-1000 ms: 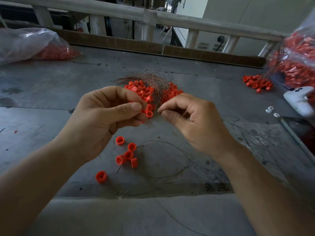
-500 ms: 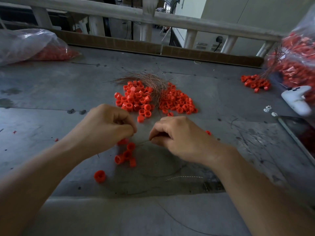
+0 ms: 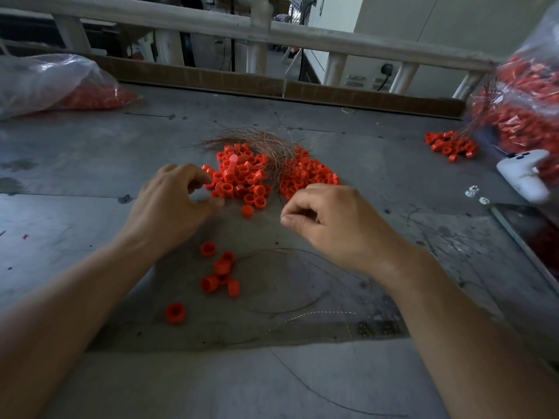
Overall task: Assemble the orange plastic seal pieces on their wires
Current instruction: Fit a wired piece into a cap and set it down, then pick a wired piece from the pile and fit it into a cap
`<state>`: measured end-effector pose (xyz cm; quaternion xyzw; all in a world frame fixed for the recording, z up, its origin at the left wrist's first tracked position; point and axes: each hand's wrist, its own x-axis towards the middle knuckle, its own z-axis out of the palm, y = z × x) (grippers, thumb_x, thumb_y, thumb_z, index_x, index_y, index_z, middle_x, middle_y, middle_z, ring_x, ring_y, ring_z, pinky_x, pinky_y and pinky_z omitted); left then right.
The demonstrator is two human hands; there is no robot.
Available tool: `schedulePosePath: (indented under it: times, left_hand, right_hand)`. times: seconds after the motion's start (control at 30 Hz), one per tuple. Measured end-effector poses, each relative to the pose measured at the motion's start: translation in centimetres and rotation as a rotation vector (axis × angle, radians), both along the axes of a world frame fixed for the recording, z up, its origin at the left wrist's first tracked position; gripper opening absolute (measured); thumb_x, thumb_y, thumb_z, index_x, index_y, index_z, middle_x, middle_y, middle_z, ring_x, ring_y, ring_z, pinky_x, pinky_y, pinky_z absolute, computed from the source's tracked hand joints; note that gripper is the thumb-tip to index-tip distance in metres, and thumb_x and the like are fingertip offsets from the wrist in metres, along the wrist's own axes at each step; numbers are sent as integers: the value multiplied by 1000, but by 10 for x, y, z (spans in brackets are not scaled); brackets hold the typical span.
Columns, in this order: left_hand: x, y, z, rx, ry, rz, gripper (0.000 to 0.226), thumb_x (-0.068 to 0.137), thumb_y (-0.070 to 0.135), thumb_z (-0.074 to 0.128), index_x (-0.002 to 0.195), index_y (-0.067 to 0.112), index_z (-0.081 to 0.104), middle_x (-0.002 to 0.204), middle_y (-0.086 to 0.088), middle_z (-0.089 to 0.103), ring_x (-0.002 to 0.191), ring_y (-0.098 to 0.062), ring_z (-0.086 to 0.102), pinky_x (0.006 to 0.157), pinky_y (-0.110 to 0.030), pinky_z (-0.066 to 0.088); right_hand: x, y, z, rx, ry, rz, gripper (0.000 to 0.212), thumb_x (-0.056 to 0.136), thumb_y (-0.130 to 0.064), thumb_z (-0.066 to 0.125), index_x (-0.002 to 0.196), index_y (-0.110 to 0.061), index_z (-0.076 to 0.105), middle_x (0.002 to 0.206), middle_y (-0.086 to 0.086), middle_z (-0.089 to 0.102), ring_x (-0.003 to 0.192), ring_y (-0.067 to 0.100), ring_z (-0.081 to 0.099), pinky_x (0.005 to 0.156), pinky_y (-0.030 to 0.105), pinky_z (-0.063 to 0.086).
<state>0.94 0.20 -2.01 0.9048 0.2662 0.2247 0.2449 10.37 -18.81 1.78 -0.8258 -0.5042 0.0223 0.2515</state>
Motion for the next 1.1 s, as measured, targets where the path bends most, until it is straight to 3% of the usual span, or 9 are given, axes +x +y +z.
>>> schedulePosePath:
  times: [0.13, 0.2, 0.27, 0.5, 0.57, 0.77, 0.87, 0.97, 1.1]
  left_hand:
    - [5, -4, -1, 49, 73, -29, 35, 77, 33, 70, 107, 18, 62, 96, 3, 49, 95, -22, 53, 82, -34, 41]
    - [6, -5, 0, 66, 65, -31, 30, 78, 29, 70, 104, 17, 63, 96, 0, 52, 95, -24, 54, 85, -37, 44]
    - [6, -5, 0, 71, 39, -29, 21, 79, 24, 69, 98, 16, 63, 96, -3, 58, 93, -25, 55, 85, -38, 45]
    - [5, -4, 0, 45, -34, -21, 3, 81, 15, 66, 82, 16, 63, 84, 0, 64, 85, -20, 59, 76, -32, 45]
    - [5, -4, 2, 50, -98, 7, 12, 80, 11, 65, 76, 21, 61, 76, 4, 60, 79, -18, 57, 70, -26, 38]
    - [3, -4, 0, 45, -61, -56, 12, 81, 19, 67, 91, 22, 70, 80, 12, 57, 78, -5, 50, 63, -12, 32]
    - [3, -4, -2, 82, 3, -120, 12, 78, 15, 70, 87, 22, 73, 83, 10, 58, 77, -7, 50, 65, -18, 34]
    - [1, -2, 0, 111, 1, -102, 16, 77, 16, 72, 92, 21, 73, 87, 7, 59, 76, -6, 47, 62, -14, 32]
    - [-5, 5, 2, 140, 76, -79, 30, 74, 27, 73, 103, 24, 68, 88, 6, 53, 79, -14, 49, 70, -27, 34]
  right_hand:
    - [9, -2, 3, 100, -36, -128, 12, 86, -23, 61, 84, -14, 69, 74, -14, 54, 69, 1, 49, 65, 18, 40]
    - [12, -2, 3, 134, -51, -173, 12, 86, -23, 61, 81, -15, 68, 71, -16, 52, 65, 0, 48, 62, 15, 38]
    - [14, -3, 2, 153, -52, -205, 12, 86, -23, 61, 80, -16, 68, 72, -13, 55, 68, 4, 53, 64, 21, 44]
    - [18, -2, 1, 112, -23, -235, 14, 87, -24, 60, 82, -14, 68, 85, -2, 65, 78, 13, 59, 74, 33, 49]
    - [19, -2, 1, 107, -20, -239, 14, 87, -24, 59, 82, -15, 68, 85, -2, 65, 78, 13, 59, 74, 32, 49]
    - [20, -1, -1, 91, -38, -241, 14, 87, -26, 60, 80, -16, 68, 80, -6, 60, 71, 9, 54, 66, 24, 42]
    - [21, -1, -2, 85, -45, -241, 14, 87, -26, 60, 80, -16, 67, 77, -9, 58, 69, 7, 51, 64, 23, 40]
    - [21, 0, -3, 64, -48, -234, 14, 87, -27, 60, 81, -16, 67, 78, -9, 58, 71, 7, 52, 67, 23, 41]
    - [22, 1, -5, 45, -55, -230, 14, 87, -27, 60, 83, -16, 67, 81, -7, 60, 75, 8, 53, 70, 25, 43]
